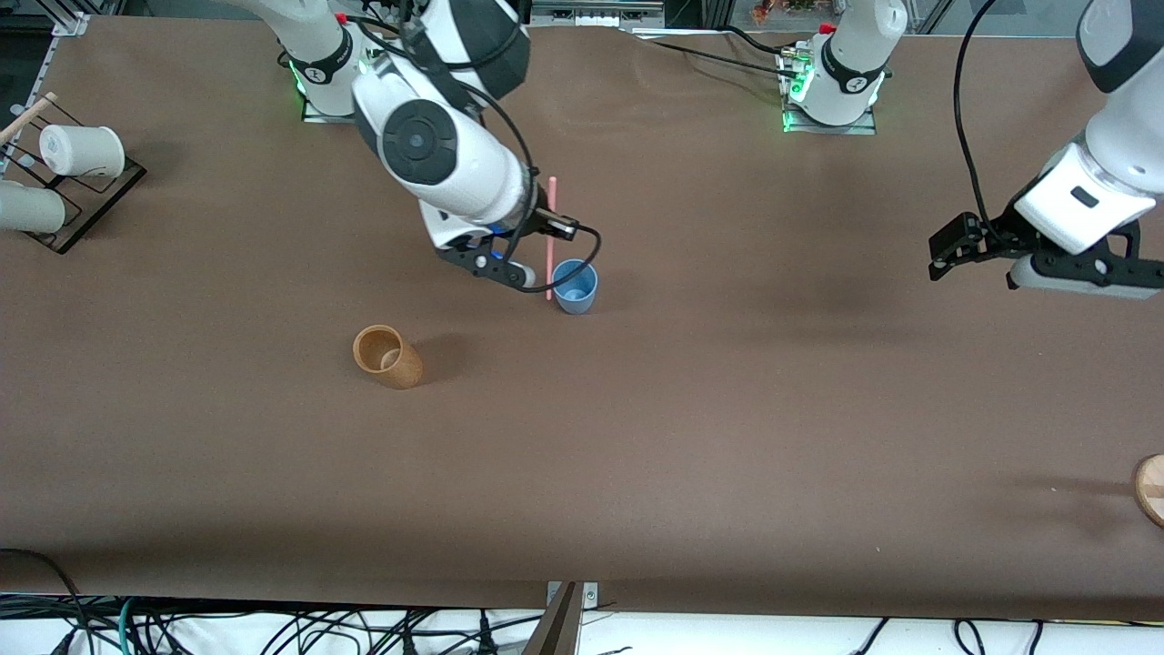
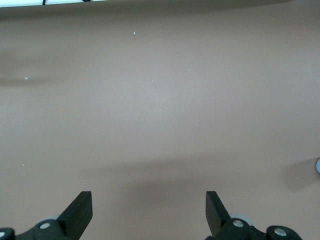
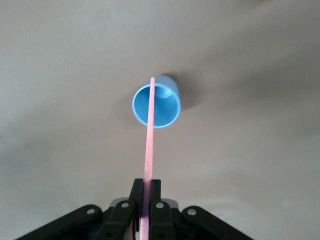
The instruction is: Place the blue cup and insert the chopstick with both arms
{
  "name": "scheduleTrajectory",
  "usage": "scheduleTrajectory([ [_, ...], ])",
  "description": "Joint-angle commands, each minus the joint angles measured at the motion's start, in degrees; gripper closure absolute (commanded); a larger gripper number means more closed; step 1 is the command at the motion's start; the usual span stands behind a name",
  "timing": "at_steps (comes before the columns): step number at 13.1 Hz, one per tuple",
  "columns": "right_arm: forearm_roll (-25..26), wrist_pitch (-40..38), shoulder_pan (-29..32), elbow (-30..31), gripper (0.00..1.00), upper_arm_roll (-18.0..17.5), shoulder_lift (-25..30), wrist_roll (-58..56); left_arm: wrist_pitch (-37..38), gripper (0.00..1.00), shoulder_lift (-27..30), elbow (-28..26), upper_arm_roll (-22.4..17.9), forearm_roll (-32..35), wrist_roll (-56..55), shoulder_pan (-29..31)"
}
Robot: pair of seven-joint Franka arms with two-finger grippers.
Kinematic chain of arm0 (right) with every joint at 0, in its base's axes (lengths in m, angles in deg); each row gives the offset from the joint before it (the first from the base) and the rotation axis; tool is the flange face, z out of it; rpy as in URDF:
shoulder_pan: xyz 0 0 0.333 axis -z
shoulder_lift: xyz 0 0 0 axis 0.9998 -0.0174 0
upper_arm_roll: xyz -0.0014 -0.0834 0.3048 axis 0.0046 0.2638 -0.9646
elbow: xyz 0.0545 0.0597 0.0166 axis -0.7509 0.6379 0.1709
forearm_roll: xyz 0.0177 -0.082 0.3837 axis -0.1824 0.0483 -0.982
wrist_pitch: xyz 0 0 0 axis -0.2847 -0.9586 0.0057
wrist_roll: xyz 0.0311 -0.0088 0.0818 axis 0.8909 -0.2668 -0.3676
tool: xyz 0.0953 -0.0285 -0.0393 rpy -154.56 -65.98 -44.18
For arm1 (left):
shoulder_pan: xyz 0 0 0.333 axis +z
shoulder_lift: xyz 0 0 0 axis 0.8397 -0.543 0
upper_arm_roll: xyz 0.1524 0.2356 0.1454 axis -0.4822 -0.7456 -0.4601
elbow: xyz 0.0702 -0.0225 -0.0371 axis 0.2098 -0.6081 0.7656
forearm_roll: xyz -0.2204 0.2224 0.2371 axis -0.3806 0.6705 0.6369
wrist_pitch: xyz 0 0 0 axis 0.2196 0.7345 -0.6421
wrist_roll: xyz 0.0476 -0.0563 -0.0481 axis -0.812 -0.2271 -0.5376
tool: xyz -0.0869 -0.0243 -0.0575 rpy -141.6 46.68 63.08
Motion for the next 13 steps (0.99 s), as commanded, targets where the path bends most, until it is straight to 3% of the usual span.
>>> scheduleTrajectory([
  [1,-4.55,2.02,-0.78,0.91,1.00,0.32,-0.62,2.71,0.00,0.00,5.56,-5.25,-1.18,0.25,1.46,-1.46],
  [3,-5.71,3.18,-1.30,3.81,1.00,0.32,-0.09,2.80,9.82,0.00,3.64,-0.34,-1.09,-0.10,1.72,-1.19],
  [12,-5.71,7.30,-1.39,10.41,1.00,-0.12,0.35,2.63,10.39,0.00,2.58,1.26,-1.00,0.16,1.98,-1.10],
  [13,-5.71,8.61,-1.48,10.94,0.85,-0.12,0.09,2.45,10.39,0.00,2.66,1.26,-0.83,0.16,1.72,-1.28],
])
